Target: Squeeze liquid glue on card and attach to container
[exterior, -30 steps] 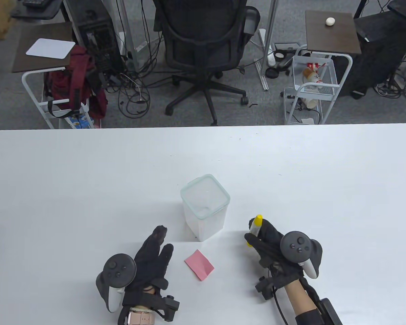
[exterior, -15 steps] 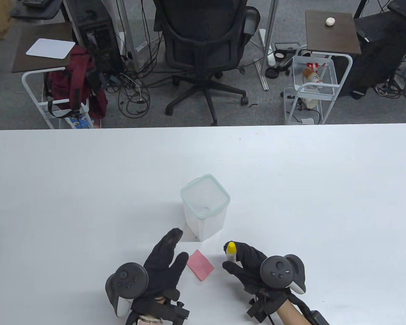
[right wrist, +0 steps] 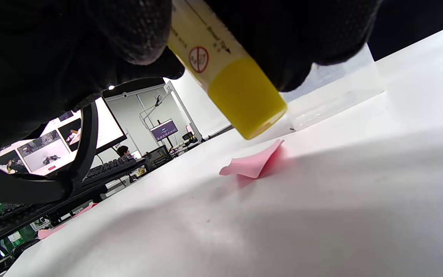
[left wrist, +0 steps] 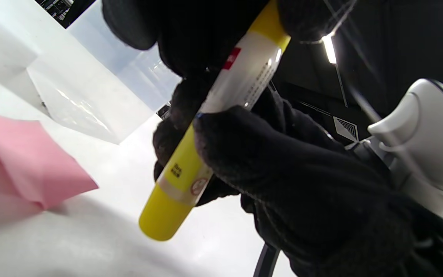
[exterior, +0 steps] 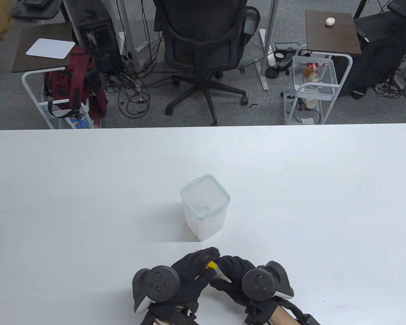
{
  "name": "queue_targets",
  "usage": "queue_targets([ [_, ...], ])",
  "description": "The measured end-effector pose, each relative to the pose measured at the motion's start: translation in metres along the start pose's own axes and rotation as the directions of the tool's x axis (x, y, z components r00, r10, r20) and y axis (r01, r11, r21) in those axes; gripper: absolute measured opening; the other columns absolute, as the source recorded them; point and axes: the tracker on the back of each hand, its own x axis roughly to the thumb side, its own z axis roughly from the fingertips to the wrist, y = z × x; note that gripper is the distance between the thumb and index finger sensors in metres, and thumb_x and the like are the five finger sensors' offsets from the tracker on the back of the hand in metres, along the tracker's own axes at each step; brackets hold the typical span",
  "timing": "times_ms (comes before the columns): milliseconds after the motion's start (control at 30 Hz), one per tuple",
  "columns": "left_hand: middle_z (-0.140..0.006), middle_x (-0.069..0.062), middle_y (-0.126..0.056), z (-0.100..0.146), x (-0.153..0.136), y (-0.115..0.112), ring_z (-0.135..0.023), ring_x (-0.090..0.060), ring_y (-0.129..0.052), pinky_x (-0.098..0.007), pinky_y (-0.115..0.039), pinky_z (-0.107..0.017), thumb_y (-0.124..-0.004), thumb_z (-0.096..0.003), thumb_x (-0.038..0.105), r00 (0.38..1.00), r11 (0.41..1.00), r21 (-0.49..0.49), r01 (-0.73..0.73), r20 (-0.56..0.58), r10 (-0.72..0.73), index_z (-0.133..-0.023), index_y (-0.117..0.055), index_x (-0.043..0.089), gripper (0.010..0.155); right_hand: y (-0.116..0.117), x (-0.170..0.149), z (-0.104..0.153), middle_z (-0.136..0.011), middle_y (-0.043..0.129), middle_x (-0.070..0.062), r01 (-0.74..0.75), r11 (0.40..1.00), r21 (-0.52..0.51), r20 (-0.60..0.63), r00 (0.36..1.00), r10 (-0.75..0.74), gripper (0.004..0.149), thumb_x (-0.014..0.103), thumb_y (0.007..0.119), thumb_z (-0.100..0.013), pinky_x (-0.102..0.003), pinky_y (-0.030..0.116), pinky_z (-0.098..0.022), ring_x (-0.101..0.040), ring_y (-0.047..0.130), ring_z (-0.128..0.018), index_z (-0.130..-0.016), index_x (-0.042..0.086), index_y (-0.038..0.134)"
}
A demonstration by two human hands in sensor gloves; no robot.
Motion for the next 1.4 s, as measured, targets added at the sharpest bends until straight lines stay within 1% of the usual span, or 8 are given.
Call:
queue_targets([
  [400, -0.079, 0.007, -0.100, 0.006, 0.003, 0.009, -0.068, -0.016, -0.103, -0.035, -0.083, -0.058, -0.083, -0.0374, 0.047, 0.991, 0.979, 0.153, 0.134, -0.050, -0.127, -0.087, -0.082, 0.030, 0.052, 0.001, 0.008, -0.001, -0.090, 0.077, -0.016, -0.092, 0.996, 0.009, 0.028, 0.995, 0.092, 0.054, 0.044, 0.070, -0.057, -0.048, 0.077, -0.055, -0.035, 0.088, -0.070, -0.099, 0.011, 0.062],
  [567, -0.062, 0.012, -0.099, 0.009, -0.004, 0.011, -0.055, -0.010, -0.103, -0.033, -0.084, -0.053, -0.078, -0.0330, 0.069, 0.981, 0.961, 0.218, 0.173, -0.127, -0.148, -0.075, -0.083, 0.032, 0.056, 0.002, 0.014, -0.001, -0.086, 0.080, -0.013, -0.100, 0.995, -0.005, 0.045, 0.994, 0.100, 0.053, 0.047, 0.071, -0.056, -0.046, 0.078, -0.052, -0.032, 0.090, -0.066, -0.095, 0.013, 0.065],
  [800, -0.092, 0.009, -0.089, 0.006, -0.011, 0.006, -0.079, -0.017, -0.095, -0.037, -0.077, -0.065, -0.076, -0.0437, 0.056, 0.998, 0.991, 0.127, -0.032, -0.045, 0.038, -0.099, -0.066, 0.035, 0.060, 0.004, 0.009, 0.000, -0.087, 0.079, -0.013, -0.083, 0.997, -0.005, 0.015, 0.996, 0.083, 0.054, 0.047, 0.070, -0.056, -0.047, 0.078, -0.053, -0.033, 0.090, -0.068, -0.096, 0.012, 0.064],
  [933, -0.083, 0.008, -0.094, 0.006, -0.008, 0.007, -0.071, -0.017, -0.099, -0.036, -0.079, -0.061, -0.078, -0.0440, 0.050, 0.999, 0.989, 0.145, 0.015, -0.044, -0.009, -0.090, -0.077, 0.035, 0.048, 0.003, 0.008, -0.001, -0.088, 0.079, -0.013, -0.097, 0.995, -0.002, 0.008, 0.995, 0.097, 0.054, 0.047, 0.071, -0.056, -0.047, 0.078, -0.054, -0.033, 0.090, -0.068, -0.096, 0.012, 0.065],
  [1100, -0.059, 0.011, -0.100, 0.010, -0.006, 0.012, -0.049, -0.009, -0.104, -0.032, -0.084, -0.048, -0.078, -0.0349, 0.067, 0.976, 0.954, 0.221, 0.205, -0.122, -0.181, -0.075, -0.085, 0.032, 0.053, 0.006, 0.011, -0.002, -0.088, 0.079, -0.013, -0.118, 0.993, 0.013, 0.026, 0.993, 0.118, 0.054, 0.047, 0.072, -0.055, -0.047, 0.078, -0.054, -0.034, 0.090, -0.069, -0.096, 0.013, 0.065],
  [1167, -0.066, 0.011, -0.099, 0.009, -0.009, 0.012, -0.056, -0.013, -0.103, -0.035, -0.083, -0.052, -0.076, -0.0355, 0.067, 0.983, 0.968, 0.193, 0.163, -0.116, -0.143, -0.078, -0.083, 0.033, 0.055, 0.006, 0.012, -0.002, -0.088, 0.079, -0.012, -0.138, 0.990, 0.014, 0.026, 0.990, 0.137, 0.054, 0.048, 0.072, -0.056, -0.047, 0.078, -0.054, -0.033, 0.090, -0.069, -0.096, 0.013, 0.065],
  [1267, -0.091, 0.007, -0.090, 0.007, -0.010, 0.006, -0.078, -0.019, -0.096, -0.039, -0.077, -0.063, -0.080, -0.0411, 0.054, 0.999, 0.993, 0.114, 0.036, -0.036, -0.032, -0.097, -0.070, 0.034, 0.061, 0.004, 0.011, -0.001, -0.088, 0.079, -0.012, -0.116, 0.993, -0.009, 0.011, 0.993, 0.116, 0.054, 0.047, 0.071, -0.056, -0.047, 0.078, -0.054, -0.033, 0.090, -0.069, -0.096, 0.012, 0.065],
  [1400, -0.076, 0.006, -0.096, 0.007, 0.002, 0.006, -0.063, -0.016, -0.101, -0.037, -0.081, -0.056, -0.081, -0.0400, 0.053, 0.981, 0.965, 0.179, 0.192, -0.061, -0.184, -0.085, -0.081, 0.033, 0.049, 0.003, 0.010, -0.001, -0.088, 0.079, -0.012, -0.115, 0.993, -0.003, 0.014, 0.993, 0.115, 0.054, 0.048, 0.072, -0.056, -0.047, 0.078, -0.054, -0.033, 0.090, -0.069, -0.096, 0.013, 0.065],
])
